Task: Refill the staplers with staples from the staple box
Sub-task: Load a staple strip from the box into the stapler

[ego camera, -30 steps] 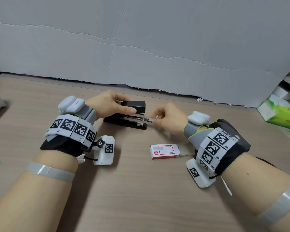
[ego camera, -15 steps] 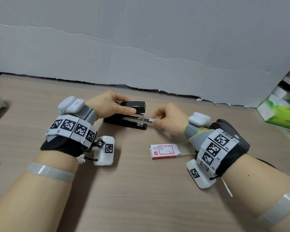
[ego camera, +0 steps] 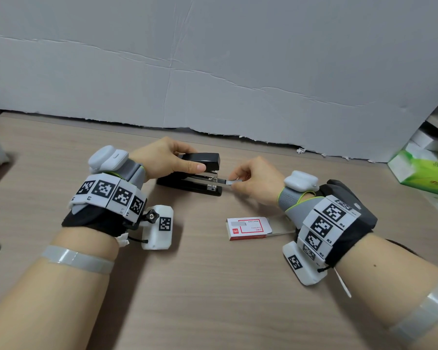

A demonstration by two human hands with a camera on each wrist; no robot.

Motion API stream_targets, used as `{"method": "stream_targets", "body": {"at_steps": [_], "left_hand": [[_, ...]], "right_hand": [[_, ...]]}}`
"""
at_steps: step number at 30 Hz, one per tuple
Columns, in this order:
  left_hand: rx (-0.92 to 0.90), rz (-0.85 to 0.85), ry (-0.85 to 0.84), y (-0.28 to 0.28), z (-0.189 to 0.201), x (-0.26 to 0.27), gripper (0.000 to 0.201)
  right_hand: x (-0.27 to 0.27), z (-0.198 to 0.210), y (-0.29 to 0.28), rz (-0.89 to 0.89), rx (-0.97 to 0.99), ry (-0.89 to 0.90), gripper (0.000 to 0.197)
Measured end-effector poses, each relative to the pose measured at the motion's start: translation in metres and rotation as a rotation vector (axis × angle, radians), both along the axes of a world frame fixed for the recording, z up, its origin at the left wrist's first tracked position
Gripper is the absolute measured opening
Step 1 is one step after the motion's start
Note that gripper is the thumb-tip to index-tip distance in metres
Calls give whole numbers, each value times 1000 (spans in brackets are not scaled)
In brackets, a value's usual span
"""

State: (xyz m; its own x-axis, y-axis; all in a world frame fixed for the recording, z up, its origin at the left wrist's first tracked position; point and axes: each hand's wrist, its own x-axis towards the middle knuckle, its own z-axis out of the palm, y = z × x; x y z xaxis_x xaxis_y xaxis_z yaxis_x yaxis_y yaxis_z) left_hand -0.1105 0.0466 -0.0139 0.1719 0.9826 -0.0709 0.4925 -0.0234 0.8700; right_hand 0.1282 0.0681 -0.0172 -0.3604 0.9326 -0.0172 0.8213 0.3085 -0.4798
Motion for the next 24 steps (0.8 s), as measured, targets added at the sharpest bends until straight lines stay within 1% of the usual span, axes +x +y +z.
{"method": "stream_targets", "body": {"at_steps": [2,6,9,12,14,16,21,24], "left_hand": [[0,2,2,0,0,0,31],[-2,-4,6,0,-1,0,35],[-3,-4,9,0,0,0,29],[-1,0,7,0,0,0,23],[-3,4,-3,-1,0,0,21],[-5,3,-5,0,1,0,20],[1,-4,-1,0,1,1,14],[6,-5,14,-1,2,1,11]], "right_hand": [[0,0,-1,5,1,-18,12],[6,3,0,-26,-31,-50,19],[7,8,-2,-78,-85,8,7],[0,9,-1,-141,-131,34,13],[-4,12,1,-161,-192,28,22],[-5,16,4,-170,-251,23,25],[2,22,9,-200,-422,115,18],[9,25,8,-221,-475,138,13]]}}
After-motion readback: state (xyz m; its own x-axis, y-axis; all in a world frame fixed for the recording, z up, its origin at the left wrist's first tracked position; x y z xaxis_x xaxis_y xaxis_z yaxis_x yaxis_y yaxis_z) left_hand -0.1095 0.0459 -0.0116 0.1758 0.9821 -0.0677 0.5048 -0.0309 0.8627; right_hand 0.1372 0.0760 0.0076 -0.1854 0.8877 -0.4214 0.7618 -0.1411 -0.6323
